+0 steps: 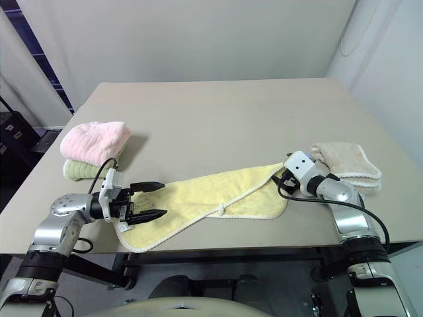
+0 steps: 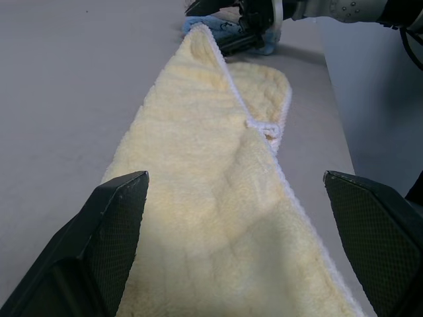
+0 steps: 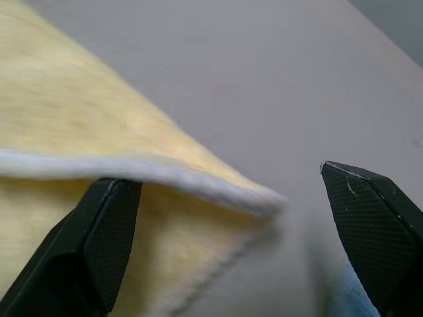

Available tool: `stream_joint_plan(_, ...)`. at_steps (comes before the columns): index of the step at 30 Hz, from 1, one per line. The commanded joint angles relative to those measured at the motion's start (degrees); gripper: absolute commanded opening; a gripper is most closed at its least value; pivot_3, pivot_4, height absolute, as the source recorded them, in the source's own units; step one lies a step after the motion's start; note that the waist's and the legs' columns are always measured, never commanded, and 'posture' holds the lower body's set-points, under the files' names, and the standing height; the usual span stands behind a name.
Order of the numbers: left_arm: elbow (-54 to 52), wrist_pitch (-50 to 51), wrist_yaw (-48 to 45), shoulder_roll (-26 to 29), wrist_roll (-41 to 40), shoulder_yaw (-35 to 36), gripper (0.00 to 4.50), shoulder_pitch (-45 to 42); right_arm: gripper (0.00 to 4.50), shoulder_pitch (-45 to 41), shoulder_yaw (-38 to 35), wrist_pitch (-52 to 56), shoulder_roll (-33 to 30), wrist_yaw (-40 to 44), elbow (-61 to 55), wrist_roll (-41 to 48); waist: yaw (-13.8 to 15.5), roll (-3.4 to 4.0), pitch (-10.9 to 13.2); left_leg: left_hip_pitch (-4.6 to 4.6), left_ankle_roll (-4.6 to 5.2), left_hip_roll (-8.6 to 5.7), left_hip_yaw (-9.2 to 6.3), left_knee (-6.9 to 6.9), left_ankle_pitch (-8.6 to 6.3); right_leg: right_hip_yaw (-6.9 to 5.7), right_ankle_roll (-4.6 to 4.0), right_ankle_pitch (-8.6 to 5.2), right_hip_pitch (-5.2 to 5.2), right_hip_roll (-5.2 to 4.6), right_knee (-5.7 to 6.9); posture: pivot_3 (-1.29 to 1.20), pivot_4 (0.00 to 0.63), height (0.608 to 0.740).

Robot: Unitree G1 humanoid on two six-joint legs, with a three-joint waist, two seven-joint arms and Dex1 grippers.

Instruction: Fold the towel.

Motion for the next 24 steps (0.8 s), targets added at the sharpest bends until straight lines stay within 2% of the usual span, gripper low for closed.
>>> stream_joint_plan(1,-0.6,-0.7,-0.1,0.5,-0.2,0.5,4.46,-1.1,4.50,-1.7,-0.1,-1.9,-0.3,3.0,-1.5,1.2,0.0,0.00,0.0,0.00,-0.02,0.01,0.00,0.07,-0.02,0.00,0.00,0.00,-0.01,0.00,0.05,0.00,0.000,0.740)
stream_joint_plan(5,-4.4,1.6,1.4,0.8,-0.8,0.3,4.50,-0.9,3.57,-2.2,0.5,-1.4,-0.3,4.4,-0.2,0.4,0.0,0.00,0.0,0.03,-0.03,0.02,-0.01,0.19,-0.03,0.00,-0.01,0.00,-0.08,0.00,0.08,0.00,0.000,0.740)
stream_joint_plan(14,-10.4,6.7,3.4,2.3,-1.6,0.4,4.50,0.4,0.18,-3.2,-1.0,3.6,-1.0,2.8,0.3,0.1,0.0,0.00,0.0,0.00,-0.03,0.05,0.00,0.17,-0.03,0.00,-0.01,0.01,-0.08,0.00,0.08,0.00,0.000,0.740)
stream_joint_plan(15,-10.9,7.6,3.4,2.7,-1.7,0.4,4.50,0.3,0.02,-2.9,-1.6,4.0,-1.0,2.6,-0.6,0.4,0.0,0.00,0.0,-0.01,-0.03,0.05,0.00,0.17,-0.03,0.00,-0.01,0.01,-0.08,0.00,0.09,0.00,0.000,0.740)
stream_joint_plan(21,-13.0,9.9,4.0,4.0,-2.4,0.6,4.50,-0.5,0.02,-3.3,-3.5,11.6,0.5,0.5,-8.6,2.6,0.1,0.01,0.0,-0.02,-0.04,0.05,0.00,0.17,-0.03,0.00,-0.01,0.00,-0.15,0.00,0.09,0.00,0.000,0.740)
stream_joint_plan(24,-15.6,14.5,4.1,6.0,-2.0,-1.4,4.50,-2.0,0.02,-6.0,-2.8,16.9,2.8,-2.1,-13.7,2.5,-0.1,0.00,0.0,-0.02,-0.04,0.06,0.00,0.16,-0.03,0.00,-0.01,0.00,-0.16,0.00,0.10,0.00,0.000,0.740)
